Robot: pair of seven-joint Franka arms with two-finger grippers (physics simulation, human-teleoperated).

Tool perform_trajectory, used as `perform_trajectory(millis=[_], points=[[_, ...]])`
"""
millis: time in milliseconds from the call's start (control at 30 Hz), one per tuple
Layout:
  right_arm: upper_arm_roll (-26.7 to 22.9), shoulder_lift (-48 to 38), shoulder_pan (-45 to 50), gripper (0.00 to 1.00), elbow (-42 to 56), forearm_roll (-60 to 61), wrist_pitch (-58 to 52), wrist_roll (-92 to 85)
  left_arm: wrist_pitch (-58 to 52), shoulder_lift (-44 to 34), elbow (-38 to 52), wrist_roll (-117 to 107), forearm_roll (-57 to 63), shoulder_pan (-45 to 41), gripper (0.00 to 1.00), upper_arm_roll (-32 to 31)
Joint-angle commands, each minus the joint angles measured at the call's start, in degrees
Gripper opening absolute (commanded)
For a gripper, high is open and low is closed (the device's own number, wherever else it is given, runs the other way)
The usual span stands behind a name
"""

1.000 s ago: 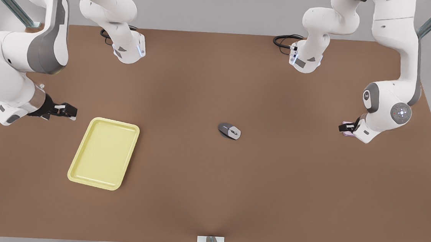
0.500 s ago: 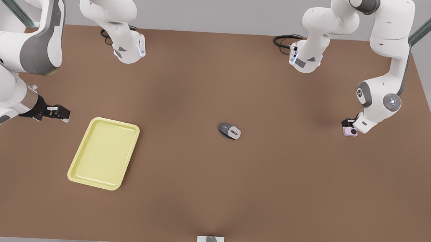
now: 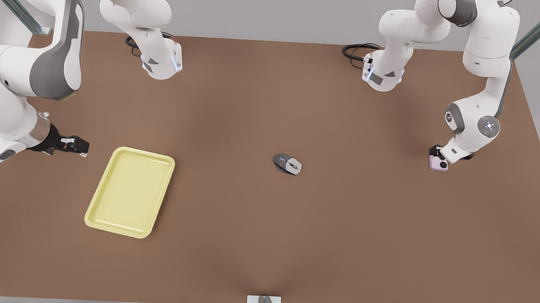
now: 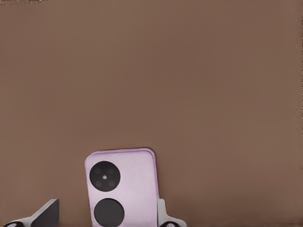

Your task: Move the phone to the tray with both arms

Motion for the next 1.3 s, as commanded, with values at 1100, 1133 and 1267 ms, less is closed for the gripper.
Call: perform_trajectory(millis=[1100, 1133, 1267], points=[[-0.5, 0.5, -0.8, 1.00, 0.3, -0.1, 1.1, 0.3, -2.4, 5.3, 2.5, 12.4, -12.3, 0.8, 0.85, -1.9], [-0.5, 0.6, -0.8, 1.00, 0.3, -0.1, 1.0, 0.3, -2.4, 5.3, 2.5, 12.4, -12.4, 0.8, 0.85, -2.0], [-0.5, 0.0, -0.8, 1.00, -0.6, -0.1, 0.5, -0.1, -2.7, 5.1, 2.7, 12.3, -12.4, 0.8, 0.85, -2.3]])
